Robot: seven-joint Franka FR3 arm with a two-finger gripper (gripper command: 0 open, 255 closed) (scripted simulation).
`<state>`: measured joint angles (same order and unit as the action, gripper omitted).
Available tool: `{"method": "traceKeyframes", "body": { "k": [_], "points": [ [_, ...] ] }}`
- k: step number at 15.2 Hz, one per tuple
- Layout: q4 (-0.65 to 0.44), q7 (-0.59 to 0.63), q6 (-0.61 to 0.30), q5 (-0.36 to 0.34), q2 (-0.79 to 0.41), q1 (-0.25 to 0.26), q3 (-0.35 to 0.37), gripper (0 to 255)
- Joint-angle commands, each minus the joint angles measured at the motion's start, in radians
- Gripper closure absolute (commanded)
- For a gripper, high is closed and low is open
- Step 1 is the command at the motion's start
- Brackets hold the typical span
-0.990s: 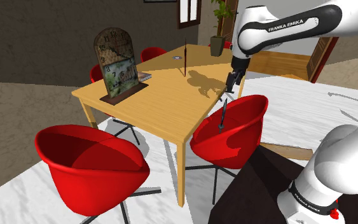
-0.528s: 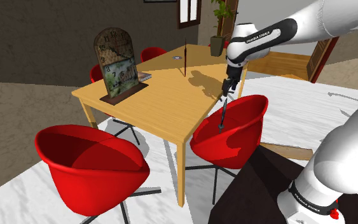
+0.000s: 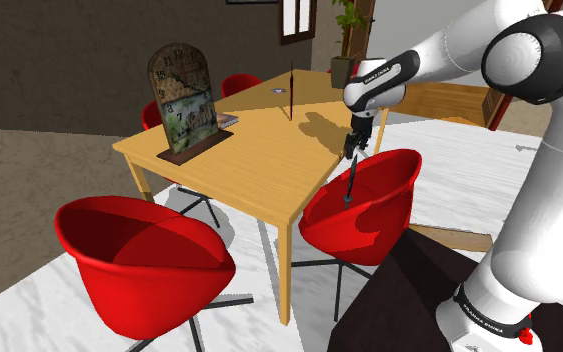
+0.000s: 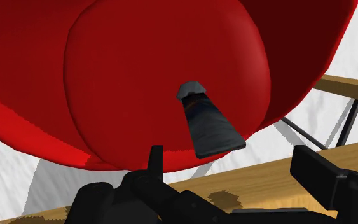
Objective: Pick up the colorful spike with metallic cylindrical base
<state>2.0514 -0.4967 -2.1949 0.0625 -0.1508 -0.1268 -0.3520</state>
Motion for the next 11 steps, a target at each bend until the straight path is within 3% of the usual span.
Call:
{"method": "traceKeyframes", "body": {
  "k": [1,7,8,11],
  "points": [
    [-0.003,-0.009,-0.022,0.013,-0.028,-0.004,0.002,0],
    [0.019,-0.021,-0.077,0.031,-0.063,-0.008,0.006,0],
    [0.02,-0.022,-0.078,0.031,-0.063,-0.008,0.006,255],
    [0.021,-0.022,-0.079,0.031,-0.063,-0.008,0.006,255]
  ]
}}
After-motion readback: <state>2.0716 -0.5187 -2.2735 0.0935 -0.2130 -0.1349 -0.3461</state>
